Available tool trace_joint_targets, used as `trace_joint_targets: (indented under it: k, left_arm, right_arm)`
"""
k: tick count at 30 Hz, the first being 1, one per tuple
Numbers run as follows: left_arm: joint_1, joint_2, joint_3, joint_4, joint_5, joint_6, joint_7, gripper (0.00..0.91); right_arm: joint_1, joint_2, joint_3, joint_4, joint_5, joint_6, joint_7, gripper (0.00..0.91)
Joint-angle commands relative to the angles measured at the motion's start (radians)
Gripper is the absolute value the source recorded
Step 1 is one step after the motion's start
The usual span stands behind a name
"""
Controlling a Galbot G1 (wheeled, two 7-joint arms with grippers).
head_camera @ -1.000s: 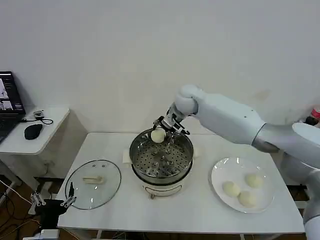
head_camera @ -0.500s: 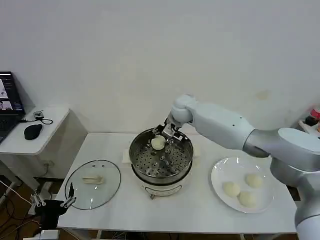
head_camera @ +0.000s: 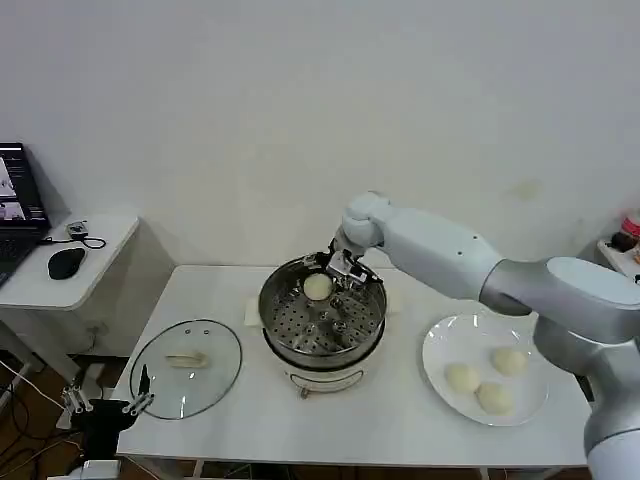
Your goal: Take steamed baozi put them in steamer then cover it.
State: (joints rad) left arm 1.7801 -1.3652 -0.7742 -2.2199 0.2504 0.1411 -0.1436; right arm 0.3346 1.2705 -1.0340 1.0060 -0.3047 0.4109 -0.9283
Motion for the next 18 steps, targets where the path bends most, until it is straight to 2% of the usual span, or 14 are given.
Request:
trace_joint_targets:
  k: [1, 7, 11, 12, 14, 15, 18]
  left_arm:
    - [0.001, 0.0, 0.006, 0.0, 0.001, 0.0, 0.0, 0.907]
    - [0.0, 0.017, 0.017, -0.01, -0.005, 0.001, 0.002, 0.907]
    - [-0.009, 0.034, 0.034, -0.025, -0.021, 0.014, 0.007, 0.907]
    - [-0.012, 0.041, 0.039, -0.028, -0.025, 0.016, 0.01, 0.907]
    - [-0.016, 0.048, 0.047, -0.029, -0.03, 0.02, 0.013, 0.907]
    - [-0.02, 0.052, 0.053, -0.029, -0.031, 0.021, 0.015, 0.907]
    - [-0.031, 0.065, 0.065, -0.023, -0.032, 0.02, 0.018, 0.907]
  right_arm:
    - [0.154, -0.191, -0.008, 0.276, 0.267, -0.239, -0.032, 0.907]
    - [0.273, -0.436, -0.092, 0.48, 0.304, -0.426, -0.032, 0.907]
    - [0.284, -0.653, -0.112, 0.602, 0.297, -0.519, -0.028, 0.907]
    - [0.275, -0.74, -0.111, 0.634, 0.3, -0.544, -0.025, 0.907]
    - [0.253, -0.792, -0.107, 0.667, 0.305, -0.572, -0.022, 0.907]
    - [0.227, -0.864, -0.109, 0.707, 0.301, -0.586, -0.022, 0.907]
    - [0.163, -0.98, -0.124, 0.756, 0.277, -0.594, -0.018, 0.907]
